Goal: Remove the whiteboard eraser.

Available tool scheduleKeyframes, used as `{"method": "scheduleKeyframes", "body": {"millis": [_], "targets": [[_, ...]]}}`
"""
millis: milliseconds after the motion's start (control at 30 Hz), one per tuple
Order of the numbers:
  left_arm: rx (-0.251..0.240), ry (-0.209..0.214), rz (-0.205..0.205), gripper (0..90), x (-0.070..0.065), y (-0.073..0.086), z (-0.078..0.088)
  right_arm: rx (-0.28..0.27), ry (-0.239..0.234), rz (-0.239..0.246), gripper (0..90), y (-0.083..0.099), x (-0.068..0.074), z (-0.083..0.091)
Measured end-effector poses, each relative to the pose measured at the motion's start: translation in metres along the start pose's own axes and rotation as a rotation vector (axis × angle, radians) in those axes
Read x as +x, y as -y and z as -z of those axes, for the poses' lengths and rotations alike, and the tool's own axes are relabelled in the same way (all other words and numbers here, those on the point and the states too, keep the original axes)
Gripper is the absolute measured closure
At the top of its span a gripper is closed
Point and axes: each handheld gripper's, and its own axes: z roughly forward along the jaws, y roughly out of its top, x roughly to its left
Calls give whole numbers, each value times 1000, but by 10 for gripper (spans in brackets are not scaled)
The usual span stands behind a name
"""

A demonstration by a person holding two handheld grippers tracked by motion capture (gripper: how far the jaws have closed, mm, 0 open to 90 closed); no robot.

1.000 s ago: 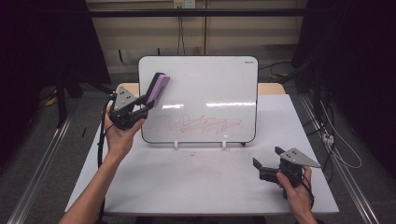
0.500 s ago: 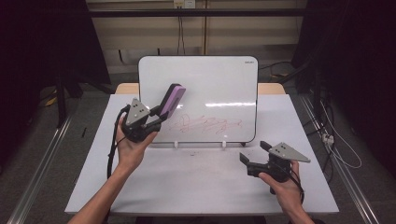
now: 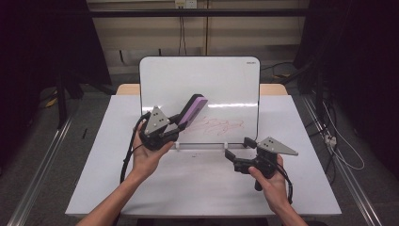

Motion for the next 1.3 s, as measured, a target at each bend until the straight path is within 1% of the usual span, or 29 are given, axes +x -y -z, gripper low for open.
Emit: {"method": "scheduleKeyframes", "body": {"millis": [33,67,100,133,167,200,233,367,400,433,500,533,567,667,733,767,800,833,867,900,933,967,1000,1033,1067,1100,1133,1167,1300], "targets": [[-10,5,13,646,-3,0,-2,-6,-7,2,89,-2,1,0],[-10,5,13,646,-3,0,-2,-6,-7,2,89,-2,1,0],[-6,11,10,646,-4,0,-3,-28,-28,-7,68,-6,1,-1],[-12,12,20,646,-6,0,-5,-28,-28,-7,68,-6,1,-1],[-11,15,18,646,-8,-1,-7,-52,-64,-18,38,-9,1,-3],[-18,23,24,646,-11,-2,-11,-64,-74,-18,38,-11,0,-4],[-18,23,24,646,-11,-2,-11,-74,-85,-17,39,-12,0,-6],[-19,45,23,646,-19,-4,-15,-95,-87,-17,44,-18,1,-11],[-19,45,23,646,-19,-4,-15,-95,-87,-17,44,-18,1,-11],[-24,54,26,646,-21,-2,-15,-103,-88,-21,55,-21,1,-13],[-20,59,29,646,-23,0,-15,-121,-101,-40,71,-23,1,-16],[-20,59,29,646,-23,0,-15,-121,-101,-40,71,-23,1,-16],[-16,60,24,646,-23,0,-16,-130,-107,-45,74,-25,2,-20],[-20,70,31,646,-25,1,-16,-140,-113,-52,83,-26,3,-24],[-23,73,29,646,-26,2,-15,-149,-128,-64,88,-28,4,-28],[-23,76,34,646,-27,3,-15,-160,-140,-77,118,-29,5,-32],[-23,76,34,646,-27,3,-15,-160,-140,-77,118,-29,5,-32],[-25,71,39,646,-27,3,-16,-175,-150,-75,151,-31,7,-36],[-25,71,39,646,-27,3,-16,-175,-150,-75,151,-31,7,-36],[-26,70,42,646,-27,4,-16,-180,-162,-76,159,-32,10,-40],[-25,76,45,646,-27,4,-16,-180,-162,-76,159,-32,10,-40],[-28,78,45,646,-27,5,-16,-186,-165,-76,185,-33,12,-43],[-27,76,46,646,-27,5,-16,-186,-165,-76,185,-33,12,-43],[-24,75,47,646,-27,6,-17,-197,-176,-76,227,-34,13,-46],[-24,75,47,646,-27,6,-17,-197,-176,-76,227,-34,13,-46],[-28,80,50,646,-27,6,-18,-207,-177,-94,234,-35,13,-49],[-28,80,50,646,-27,6,-18,-207,-177,-94,234,-35,13,-49],[-24,93,45,646,-28,6,-19,-213,-178,-107,243,-36,13,-51],[-13,103,39,646,-31,7,-21,-214,-189,-107,264,-37,14,-54]]}}
